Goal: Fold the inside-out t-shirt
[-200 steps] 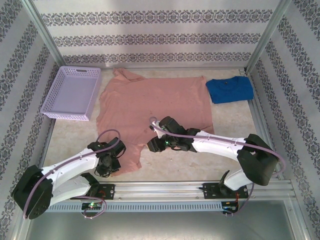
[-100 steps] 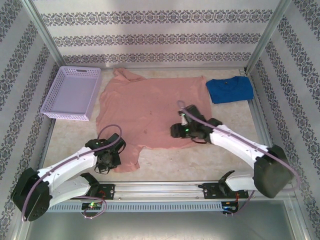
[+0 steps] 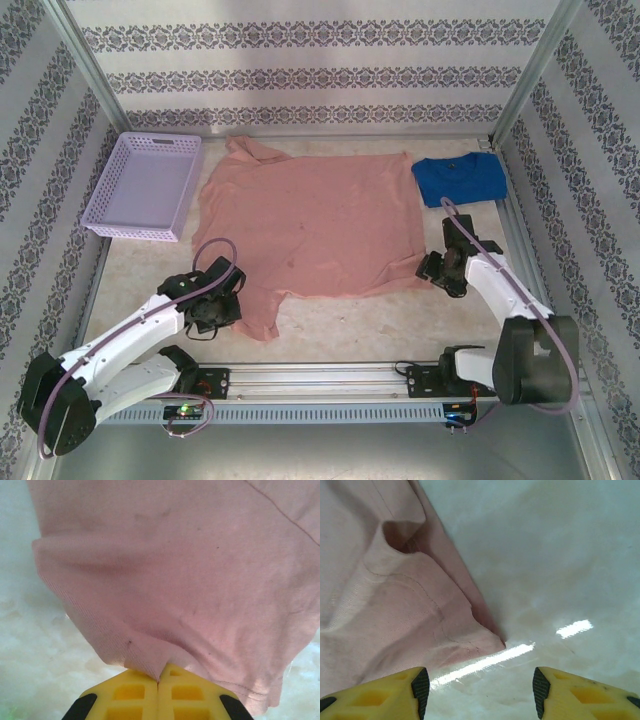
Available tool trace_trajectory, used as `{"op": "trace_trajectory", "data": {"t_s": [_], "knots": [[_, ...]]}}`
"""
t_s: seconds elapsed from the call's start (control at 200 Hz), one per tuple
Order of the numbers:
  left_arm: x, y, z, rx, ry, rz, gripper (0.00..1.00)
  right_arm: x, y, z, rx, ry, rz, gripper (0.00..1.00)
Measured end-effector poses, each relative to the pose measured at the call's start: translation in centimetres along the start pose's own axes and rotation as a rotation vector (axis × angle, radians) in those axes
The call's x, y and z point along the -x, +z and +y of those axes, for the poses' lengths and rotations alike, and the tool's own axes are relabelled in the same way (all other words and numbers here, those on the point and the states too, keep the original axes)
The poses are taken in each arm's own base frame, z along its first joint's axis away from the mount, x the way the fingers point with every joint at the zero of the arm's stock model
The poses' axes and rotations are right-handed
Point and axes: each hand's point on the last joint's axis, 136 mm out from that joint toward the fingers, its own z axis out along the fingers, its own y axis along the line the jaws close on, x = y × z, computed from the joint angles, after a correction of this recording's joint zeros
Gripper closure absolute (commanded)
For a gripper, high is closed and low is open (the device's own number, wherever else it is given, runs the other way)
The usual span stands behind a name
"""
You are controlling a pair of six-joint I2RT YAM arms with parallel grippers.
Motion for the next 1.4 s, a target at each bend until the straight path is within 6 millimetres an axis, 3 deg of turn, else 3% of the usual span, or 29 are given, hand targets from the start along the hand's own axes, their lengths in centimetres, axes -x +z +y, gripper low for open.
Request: {"op": "trace_trajectory", "data": {"t_s": [0.255,0.525,0.739,1.059,1.269,1.399], "knots": [[0.1,0.2,-0.2,-0.007,0.023,0.007,1.0,-0.2,2.2,0.8,0.028,0.024,0.061,0.55],[0.3,0.2,-0.2,-0.01,0.025,0.005,1.0,-0.8,3.6,0.5,0.021,0.034,0.088,0.59],[0.8,-0.4,-0.6,-0.03,0.018,-0.015,1.0,-0.3,3.8,0.7,0.026,0.027,0.075,0.68],[2.2,-1.8,-0.6,-0.062,0.007,-0.09,1.0,0.3,4.0,0.8,0.024,0.002,0.067,0.9],[3.1,-3.2,0.0,-0.072,-0.02,-0.146,1.0,0.3,3.6,0.8,0.028,-0.012,0.053,0.97],[3.3,-4.8,0.4,-0.086,-0.039,-0.183,1.0,-0.9,2.4,0.0,0.031,-0.014,0.033,0.99]]}}
